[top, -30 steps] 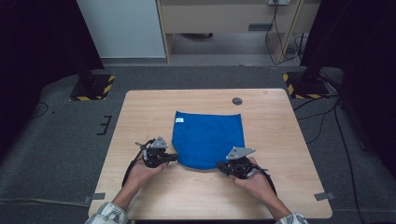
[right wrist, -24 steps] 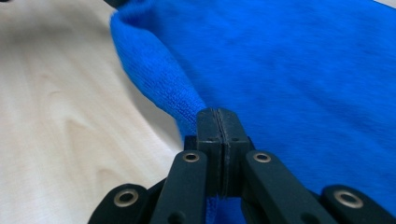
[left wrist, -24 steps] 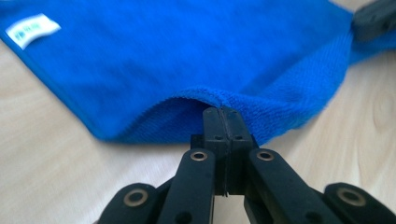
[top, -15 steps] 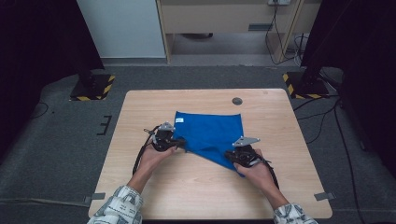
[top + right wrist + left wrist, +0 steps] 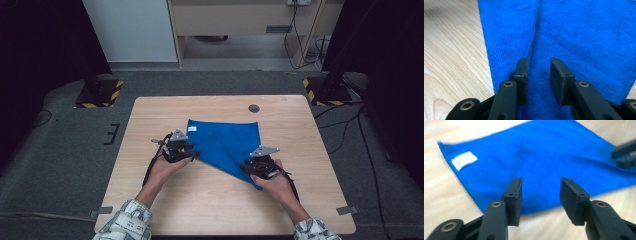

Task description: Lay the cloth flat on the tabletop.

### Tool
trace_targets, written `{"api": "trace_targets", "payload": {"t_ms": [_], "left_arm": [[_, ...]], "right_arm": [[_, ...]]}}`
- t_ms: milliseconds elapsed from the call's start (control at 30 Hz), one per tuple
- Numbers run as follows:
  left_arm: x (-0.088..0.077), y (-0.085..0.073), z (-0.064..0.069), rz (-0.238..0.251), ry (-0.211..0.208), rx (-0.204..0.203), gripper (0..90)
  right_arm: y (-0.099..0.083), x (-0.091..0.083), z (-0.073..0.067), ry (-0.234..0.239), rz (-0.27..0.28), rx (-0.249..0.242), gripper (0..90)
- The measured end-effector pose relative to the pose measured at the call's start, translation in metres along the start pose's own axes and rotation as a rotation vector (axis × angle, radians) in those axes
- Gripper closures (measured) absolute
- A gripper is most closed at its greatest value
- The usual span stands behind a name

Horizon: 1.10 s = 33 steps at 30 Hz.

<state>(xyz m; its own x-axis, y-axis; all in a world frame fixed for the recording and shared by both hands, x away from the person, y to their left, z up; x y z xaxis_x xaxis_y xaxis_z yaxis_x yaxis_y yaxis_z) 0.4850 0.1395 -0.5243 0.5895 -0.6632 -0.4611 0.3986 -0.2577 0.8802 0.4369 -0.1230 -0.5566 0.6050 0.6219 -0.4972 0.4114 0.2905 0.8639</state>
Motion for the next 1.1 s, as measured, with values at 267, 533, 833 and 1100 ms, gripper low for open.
{"api": "trace_targets", "payload": {"t_ms": [267,533,833,1100], "left_arm": [[0.046,0.017,-0.012,-0.041,0.026,0.027,42.2],[0.075,0.015,-0.015,-0.035,0.024,0.042,41.9],[0.086,0.003,-0.018,-0.083,0.019,0.036,49.5],[0.084,0.003,-0.014,-0.110,0.043,0.073,75.1]], "right_arm": [[0.003,-0.007,0.005,-0.016,0.013,0.016,58.0],[0.000,-0.010,0.010,-0.042,0.004,0.020,45.5],[0.000,-0.010,0.011,-0.046,0.007,0.027,45.2],[0.002,-0.012,0.014,-0.054,0.017,0.033,45.6]]}}
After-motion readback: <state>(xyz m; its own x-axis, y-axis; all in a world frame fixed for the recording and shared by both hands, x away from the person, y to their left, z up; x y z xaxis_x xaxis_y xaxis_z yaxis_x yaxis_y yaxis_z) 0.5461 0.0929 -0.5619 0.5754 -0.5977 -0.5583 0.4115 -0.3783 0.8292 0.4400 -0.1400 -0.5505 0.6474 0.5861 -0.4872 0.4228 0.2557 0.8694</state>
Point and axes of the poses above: each handheld gripper's, and its own axes: x roughly forward along the jaws, y roughly out of its top, z roughly to its right, the point moved 5 cm from there along x, roughly forward along the jaws, and after that the axes turned 11 degrees about z, right-handed, at the moved point
